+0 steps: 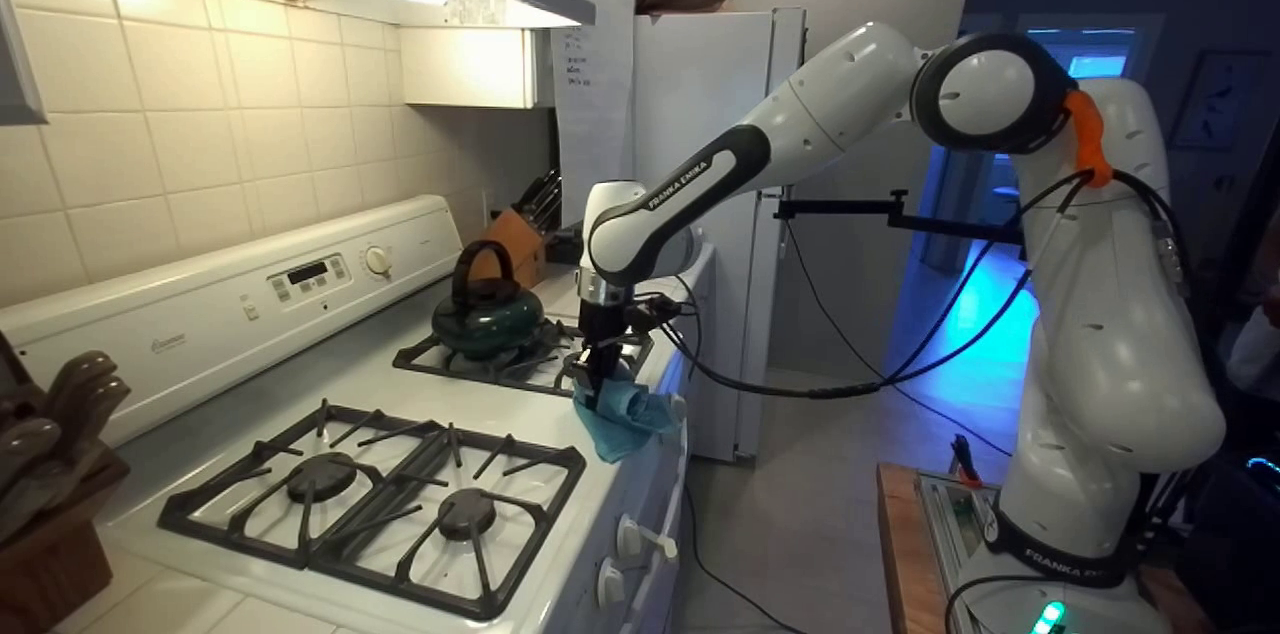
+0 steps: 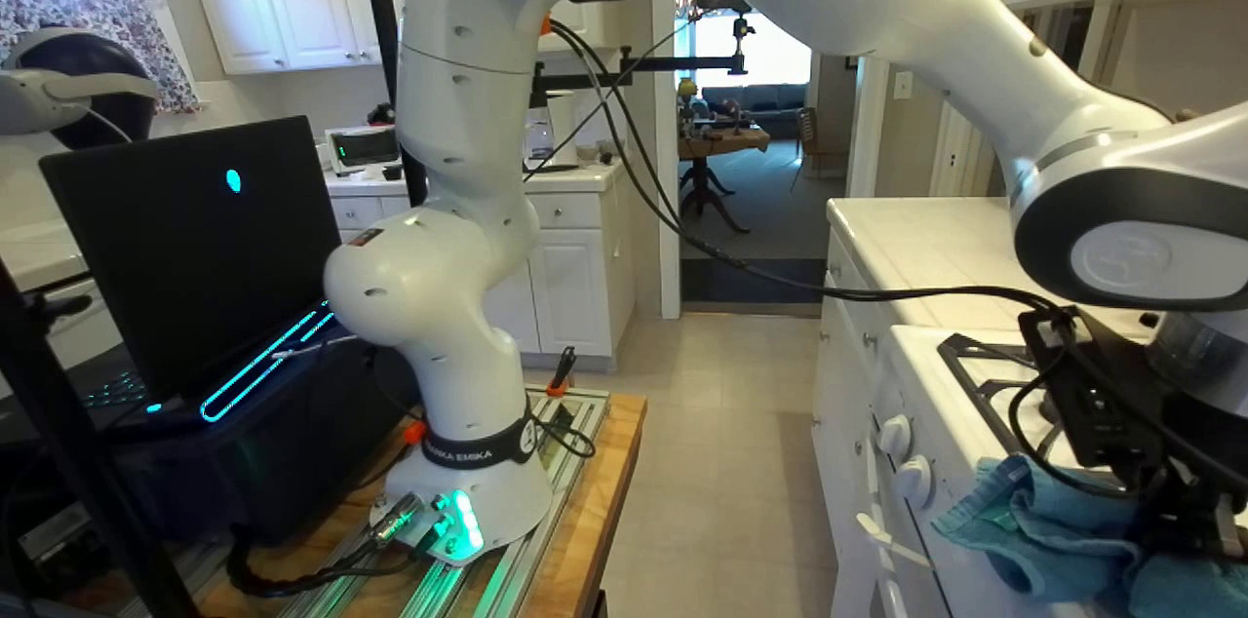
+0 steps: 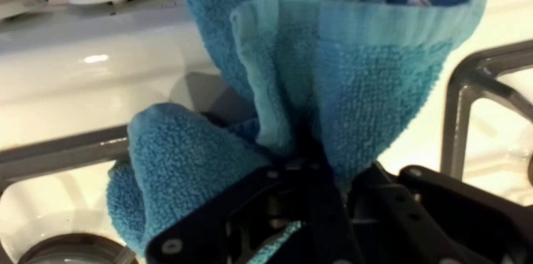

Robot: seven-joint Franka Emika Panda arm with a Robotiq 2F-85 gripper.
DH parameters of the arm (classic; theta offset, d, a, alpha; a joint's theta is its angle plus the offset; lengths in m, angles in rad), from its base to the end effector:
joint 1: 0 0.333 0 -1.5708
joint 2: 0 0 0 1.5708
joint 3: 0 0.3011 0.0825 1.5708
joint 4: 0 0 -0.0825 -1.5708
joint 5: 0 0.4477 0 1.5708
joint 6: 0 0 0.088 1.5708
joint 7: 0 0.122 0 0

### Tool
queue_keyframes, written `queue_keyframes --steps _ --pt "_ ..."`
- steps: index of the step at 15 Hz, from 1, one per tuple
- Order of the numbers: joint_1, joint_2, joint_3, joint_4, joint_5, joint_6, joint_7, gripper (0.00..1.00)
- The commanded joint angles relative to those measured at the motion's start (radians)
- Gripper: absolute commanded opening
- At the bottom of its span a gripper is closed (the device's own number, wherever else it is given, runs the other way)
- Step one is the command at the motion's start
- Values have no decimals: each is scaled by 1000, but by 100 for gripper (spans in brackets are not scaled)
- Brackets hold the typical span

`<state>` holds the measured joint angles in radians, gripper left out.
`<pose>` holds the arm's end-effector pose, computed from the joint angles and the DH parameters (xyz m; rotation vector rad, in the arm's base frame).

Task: Use the towel to wipe the stove

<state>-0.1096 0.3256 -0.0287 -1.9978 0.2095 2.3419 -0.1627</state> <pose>0.6429 -0.0840 0.2262 -2.9978 0.1783 -0.0605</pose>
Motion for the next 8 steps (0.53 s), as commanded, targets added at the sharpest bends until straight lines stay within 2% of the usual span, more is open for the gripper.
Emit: queue_keyframes --steps 1,8 --pt "-3 82 9 110 -51 -27 -58 2" --pt "-6 169 49 228 -75 -25 -174 2"
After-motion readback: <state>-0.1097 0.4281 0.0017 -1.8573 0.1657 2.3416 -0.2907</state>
